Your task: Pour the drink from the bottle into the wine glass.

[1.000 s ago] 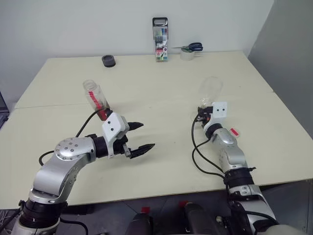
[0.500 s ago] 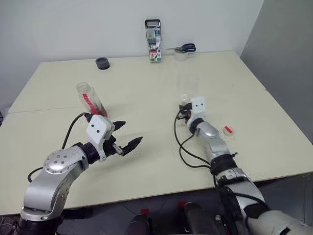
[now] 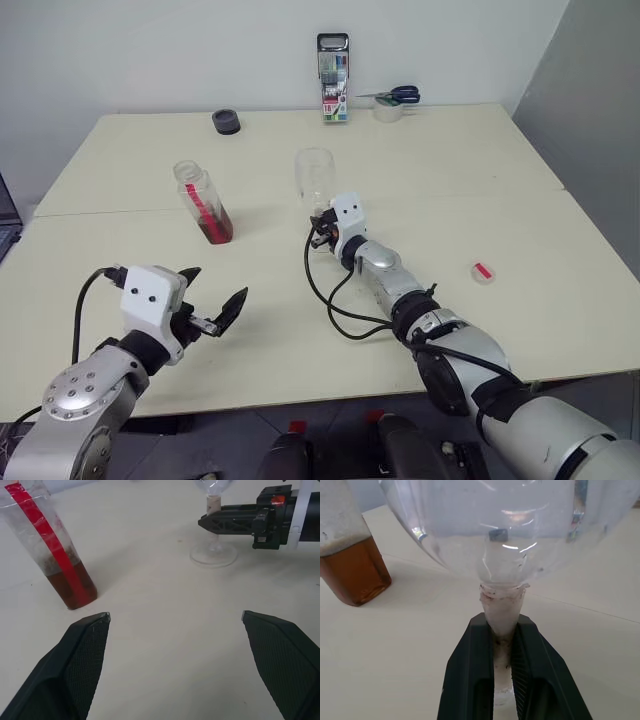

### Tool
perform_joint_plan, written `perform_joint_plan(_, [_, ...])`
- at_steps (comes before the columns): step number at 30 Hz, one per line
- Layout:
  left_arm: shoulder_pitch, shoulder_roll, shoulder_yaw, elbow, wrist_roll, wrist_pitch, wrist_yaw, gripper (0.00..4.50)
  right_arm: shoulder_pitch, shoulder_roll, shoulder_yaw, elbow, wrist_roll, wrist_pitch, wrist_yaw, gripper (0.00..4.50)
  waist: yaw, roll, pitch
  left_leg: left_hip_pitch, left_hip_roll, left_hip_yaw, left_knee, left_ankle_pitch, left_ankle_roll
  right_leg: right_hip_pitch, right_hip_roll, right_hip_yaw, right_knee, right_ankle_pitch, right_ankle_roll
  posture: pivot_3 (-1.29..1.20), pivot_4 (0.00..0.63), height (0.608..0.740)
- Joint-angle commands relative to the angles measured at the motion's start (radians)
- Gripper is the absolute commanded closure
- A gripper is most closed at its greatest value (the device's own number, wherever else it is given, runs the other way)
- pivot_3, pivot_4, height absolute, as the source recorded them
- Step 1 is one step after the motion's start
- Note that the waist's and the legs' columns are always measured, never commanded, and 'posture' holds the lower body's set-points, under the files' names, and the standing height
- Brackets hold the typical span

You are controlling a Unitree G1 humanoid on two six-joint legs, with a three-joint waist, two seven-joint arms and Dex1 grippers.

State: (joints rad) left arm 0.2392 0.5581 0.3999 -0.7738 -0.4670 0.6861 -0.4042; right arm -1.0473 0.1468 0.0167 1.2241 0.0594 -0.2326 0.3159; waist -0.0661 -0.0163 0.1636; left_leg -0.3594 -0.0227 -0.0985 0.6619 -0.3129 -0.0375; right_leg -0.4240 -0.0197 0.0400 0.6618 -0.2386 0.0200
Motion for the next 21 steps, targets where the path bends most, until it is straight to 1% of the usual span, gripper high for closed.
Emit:
perform_joint_plan(1, [0.001, 0.002, 0.034, -0.037, -0.007, -0.009, 0.011, 0.00, -0.055, 0.065, 0.002, -0.003, -0.019, -0.039, -0.007, 4.29, 0.000, 0.000, 0.000, 0.000, 0.000, 0.000, 0.000, 0.000, 0.000, 0.000, 0.000, 0.000, 0.000, 0.000, 0.000, 0.00, 0.150, 0.740])
perform_joint_plan(6, [-0.004, 0.018, 0.025, -0.024, -0.011, -0.009, -0.009, 0.00, -0.049, 0.050, 0.016, 0.006, -0.051, -0.049, -0.022, 4.29, 0.000, 0.000, 0.000, 0.000, 0.000, 0.000, 0.000, 0.000, 0.000, 0.000, 0.000, 0.000, 0.000, 0.000, 0.000, 0.00, 0.150, 0.740])
perform_joint_plan(9, [-0.009, 0.030, 0.029, -0.007, -0.013, -0.013, -0.023, 0.00, -0.045, 0.051, 0.001, 0.007, -0.045, -0.038, -0.020, 4.29, 0.000, 0.000, 0.000, 0.000, 0.000, 0.000, 0.000, 0.000, 0.000, 0.000, 0.000, 0.000, 0.000, 0.000, 0.000, 0.00, 0.150, 0.740])
perform_joint_plan(11, [-0.023, 0.042, 0.030, 0.009, -0.013, -0.013, -0.036, 0.00, -0.040, 0.047, 0.002, 0.005, -0.051, -0.041, -0.022, 3.59, 0.000, 0.000, 0.000, 0.000, 0.000, 0.000, 0.000, 0.000, -0.001, 0.000, 0.000, 0.000, 0.000, 0.000, 0.000, 0.00, 0.150, 0.740])
perform_joint_plan(12, [-0.031, 0.049, 0.028, 0.016, -0.013, -0.014, -0.041, 0.00, -0.038, 0.045, 0.003, 0.004, -0.053, -0.042, -0.021, 3.36, 0.000, 0.000, 0.000, 0.000, 0.000, 0.000, 0.000, 0.000, 0.000, 0.000, 0.000, 0.000, 0.000, 0.000, 0.000, 0.00, 0.150, 0.740])
perform_joint_plan(13, [-0.039, 0.054, 0.025, 0.024, -0.013, -0.013, -0.043, 0.00, -0.036, 0.044, 0.004, 0.002, -0.054, -0.043, -0.020, 3.04, 0.000, 0.000, 0.000, 0.000, 0.000, 0.000, 0.000, 0.000, 0.000, 0.000, 0.000, -0.001, 0.000, 0.000, 0.000, 0.00, 0.150, 0.740])
perform_joint_plan(21, [-0.097, 0.074, -0.003, 0.063, -0.009, -0.013, -0.064, 0.00, -0.024, 0.038, 0.008, -0.006, -0.062, -0.058, -0.022, 0.21, 0.000, 0.000, 0.000, 0.000, 0.000, 0.000, 0.000, 0.000, -0.001, 0.000, 0.001, -0.001, 0.000, 0.000, 0.000, 0.00, 0.150, 0.740])
